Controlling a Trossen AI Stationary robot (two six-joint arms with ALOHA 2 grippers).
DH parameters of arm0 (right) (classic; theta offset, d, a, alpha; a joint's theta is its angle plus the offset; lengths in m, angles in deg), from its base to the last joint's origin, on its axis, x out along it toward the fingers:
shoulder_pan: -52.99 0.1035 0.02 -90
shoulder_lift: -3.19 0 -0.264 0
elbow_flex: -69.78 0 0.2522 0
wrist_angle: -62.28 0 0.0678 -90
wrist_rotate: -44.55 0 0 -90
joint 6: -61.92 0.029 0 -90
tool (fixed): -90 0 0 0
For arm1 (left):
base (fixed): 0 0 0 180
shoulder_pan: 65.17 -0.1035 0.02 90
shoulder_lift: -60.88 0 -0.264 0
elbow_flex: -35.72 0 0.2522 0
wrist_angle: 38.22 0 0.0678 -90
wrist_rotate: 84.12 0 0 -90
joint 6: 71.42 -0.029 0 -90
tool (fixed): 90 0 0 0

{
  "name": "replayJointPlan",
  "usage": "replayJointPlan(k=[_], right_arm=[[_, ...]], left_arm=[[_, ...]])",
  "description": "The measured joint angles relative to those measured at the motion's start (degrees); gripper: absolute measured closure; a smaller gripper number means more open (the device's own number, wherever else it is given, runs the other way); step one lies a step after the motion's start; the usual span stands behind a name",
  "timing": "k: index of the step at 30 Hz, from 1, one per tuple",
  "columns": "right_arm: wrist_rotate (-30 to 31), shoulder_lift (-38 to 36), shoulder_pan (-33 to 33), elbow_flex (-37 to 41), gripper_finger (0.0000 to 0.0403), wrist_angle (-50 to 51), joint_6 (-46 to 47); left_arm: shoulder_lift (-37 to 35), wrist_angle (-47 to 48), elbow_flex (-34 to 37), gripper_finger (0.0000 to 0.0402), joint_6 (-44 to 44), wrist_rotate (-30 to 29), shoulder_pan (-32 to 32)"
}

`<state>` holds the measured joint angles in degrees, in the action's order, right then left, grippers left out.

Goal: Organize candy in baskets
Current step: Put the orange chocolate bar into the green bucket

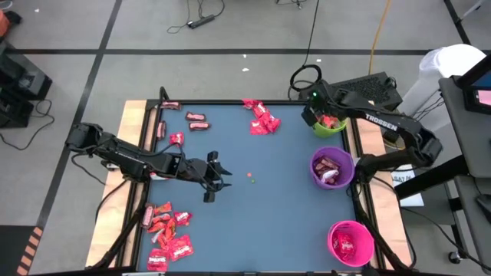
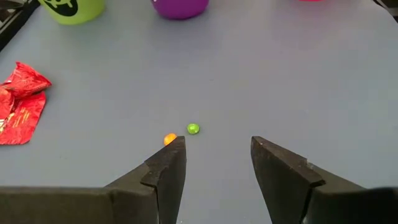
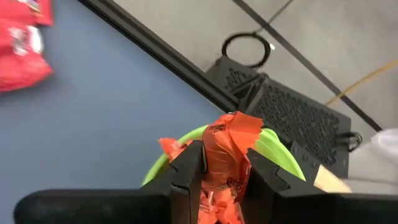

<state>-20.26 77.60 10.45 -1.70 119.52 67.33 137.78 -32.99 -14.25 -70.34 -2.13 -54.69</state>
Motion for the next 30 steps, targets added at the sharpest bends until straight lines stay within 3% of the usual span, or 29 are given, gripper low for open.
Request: replayJointPlan(k=[9, 18, 30], right_arm=[[0.35, 5.17, -3.05, 0.00, 0.0328, 3.06, 0.11], [-0.07, 2.07, -3.15, 0.00, 0.0323, 7.27, 1.18], [0.29, 0.42, -1.96, -0.23, 0.0200, 11.87, 1.12]], left_arm=[[0.00, 0.01, 0.00, 0.0214, 0.00, -0.01, 0.00], [0.00, -0.07, 0.00, 0.0214, 0.02, -0.02, 0.00], [0.00, -0.06, 0.00, 0.0214, 0.00, -0.02, 0.00]])
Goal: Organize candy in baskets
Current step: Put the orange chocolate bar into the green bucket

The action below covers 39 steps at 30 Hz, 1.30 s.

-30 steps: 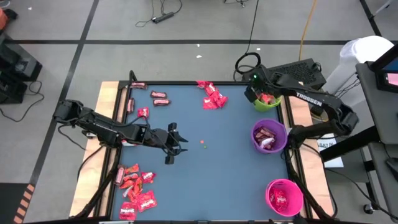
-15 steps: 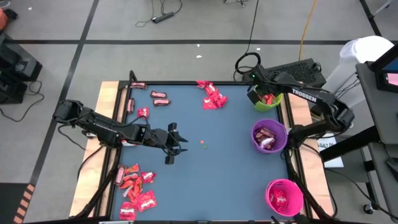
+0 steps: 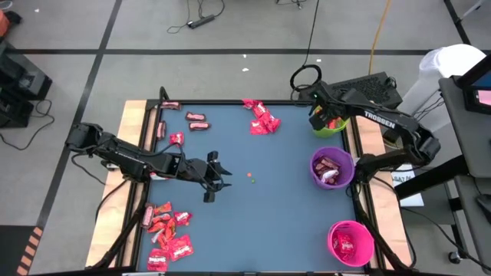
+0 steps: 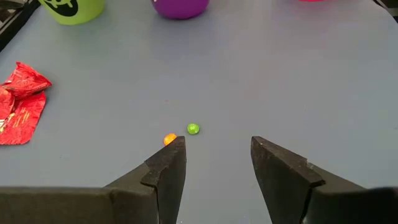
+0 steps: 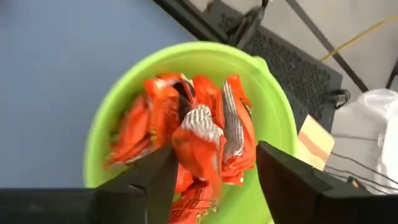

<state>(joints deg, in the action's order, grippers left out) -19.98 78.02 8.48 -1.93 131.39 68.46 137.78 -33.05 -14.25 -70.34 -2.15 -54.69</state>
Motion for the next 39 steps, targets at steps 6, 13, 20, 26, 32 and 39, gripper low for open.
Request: replayJointPlan(k=[6, 13, 20, 26, 32, 39], right_arm=[[-0.33, -6.14, 4.85, -2.65, 0.0188, -0.63, 1.00], [-9.57, -14.31, 14.37, 1.65, 0.0188, -14.95, 1.80], [-18.64, -17.63, 24.44, 15.04, 0.0188, -40.11, 1.41], [-19.89, -15.75, 33.13, 28.75, 0.0188, -67.49, -0.52], [-19.89, -14.95, 39.37, 31.88, 0.0188, -77.72, -3.30], [-19.85, -14.94, 43.15, 31.86, 0.0188, -79.47, -4.21]], left_arm=[[0.00, -0.82, 0.00, 0.0214, 0.00, 0.00, 0.00], [0.00, -4.94, -0.16, 0.0214, -0.02, 0.00, 0.00], [0.00, -1.21, -2.52, 0.0214, -0.01, 0.00, 0.15], [0.00, 5.66, -3.37, 0.0214, 0.25, 0.00, 0.17], [-0.04, 15.41, -3.51, 0.0214, 5.42, 4.21, 1.17], [-0.11, 31.87, -9.16, 0.0214, 11.37, 3.55, 8.77]])
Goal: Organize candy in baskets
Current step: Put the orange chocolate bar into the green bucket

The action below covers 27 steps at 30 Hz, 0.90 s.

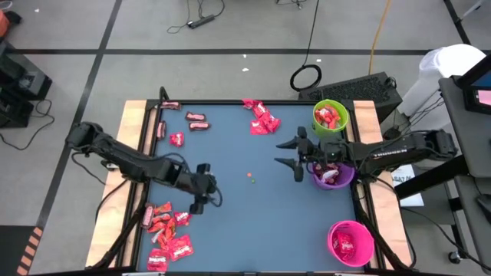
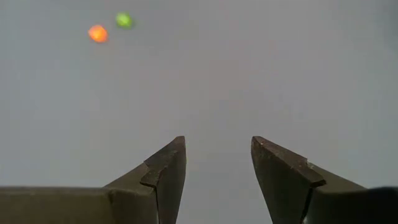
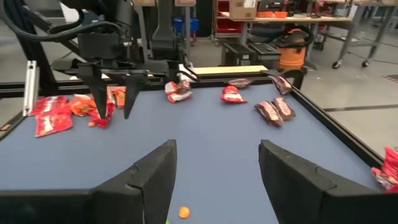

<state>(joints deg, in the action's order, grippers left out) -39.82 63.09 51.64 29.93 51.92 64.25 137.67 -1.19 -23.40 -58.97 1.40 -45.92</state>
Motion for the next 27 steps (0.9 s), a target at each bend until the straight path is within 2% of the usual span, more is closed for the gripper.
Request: replayJointPlan(k=[6, 10, 14, 19, 22, 27], right_arm=[[0.05, 0.02, 1.54, 0.00, 0.0188, -0.95, 0.96], [0.31, 0.02, 1.95, 0.00, 0.0188, -0.99, 1.44], [0.33, 0.03, 2.00, 0.00, 0.0188, -0.96, 1.49], [0.33, 1.34, 1.97, -0.06, 0.0188, -1.05, 1.49], [0.33, 2.83, 1.95, -0.09, 0.0188, -0.90, 1.50], [0.33, 5.49, 1.95, -0.09, 0.0188, -3.16, 1.52]], left_arm=[[0.00, 7.09, -1.82, 0.0214, 8.71, 5.99, 7.74], [0.00, 9.33, -0.74, 0.0214, 14.40, 7.06, 12.93], [0.00, 10.77, -0.67, 0.0214, 17.01, 6.51, 15.41], [0.00, 20.51, -2.20, 0.0214, 21.03, 0.16, 14.34], [0.00, 28.27, -2.19, 0.0214, 28.06, -3.06, 11.61], [0.00, 39.75, 0.04, 0.0214, 38.45, -5.20, 5.62]])
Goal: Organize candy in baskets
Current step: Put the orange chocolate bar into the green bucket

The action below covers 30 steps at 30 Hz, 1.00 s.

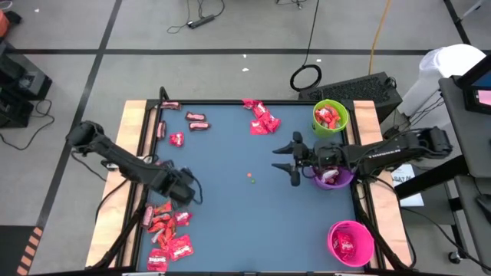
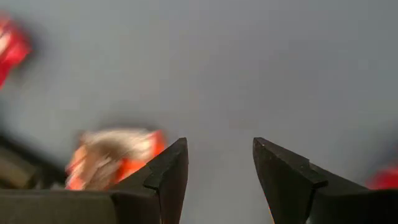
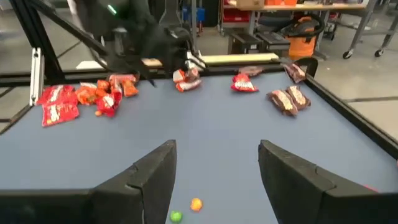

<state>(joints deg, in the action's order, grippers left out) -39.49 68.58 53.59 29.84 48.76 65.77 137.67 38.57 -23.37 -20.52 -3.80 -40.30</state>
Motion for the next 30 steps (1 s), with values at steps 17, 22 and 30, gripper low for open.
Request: replayJointPlan(k=[17, 22, 30], right_arm=[[-0.02, 1.09, 0.00, 0.00, 0.0188, -1.66, 0.00], [-0.02, 1.09, 0.00, 0.00, 0.0188, -1.63, 0.01], [-0.02, 1.09, 0.00, 0.00, 0.0188, -1.56, -0.01]], left_arm=[[1.56, 1.84, 9.26, 0.0214, 9.85, 3.36, -8.00], [5.44, 2.88, 9.23, 0.0214, 9.40, 2.44, -7.98], [12.86, 3.58, 8.97, 0.0243, 1.75, 2.97, -7.98]])
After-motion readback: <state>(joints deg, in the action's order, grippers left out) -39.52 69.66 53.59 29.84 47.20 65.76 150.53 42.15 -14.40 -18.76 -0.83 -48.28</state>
